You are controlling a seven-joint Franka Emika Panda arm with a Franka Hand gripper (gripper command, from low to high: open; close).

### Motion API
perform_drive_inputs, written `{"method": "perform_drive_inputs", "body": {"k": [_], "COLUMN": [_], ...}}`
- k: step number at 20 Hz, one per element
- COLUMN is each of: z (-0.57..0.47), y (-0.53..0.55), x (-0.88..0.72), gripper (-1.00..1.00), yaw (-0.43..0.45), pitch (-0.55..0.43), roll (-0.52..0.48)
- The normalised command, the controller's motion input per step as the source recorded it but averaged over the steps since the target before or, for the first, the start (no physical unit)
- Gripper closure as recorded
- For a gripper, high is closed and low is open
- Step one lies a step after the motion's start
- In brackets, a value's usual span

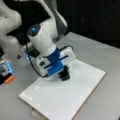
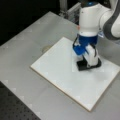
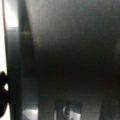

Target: Erasing curve lines

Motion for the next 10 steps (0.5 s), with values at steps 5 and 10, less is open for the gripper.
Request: {"method": "perform_drive_inputs", "body": {"k": [5,10], "z": [0.37,0.39], "y": [-0.26,-0.36], "x": [0.19,0.26], "gripper": [1.0,1.0], "yaw": [0.162,0.195], "pitch": [0.21,0.279], "roll": [-0.099,-0.044]}}
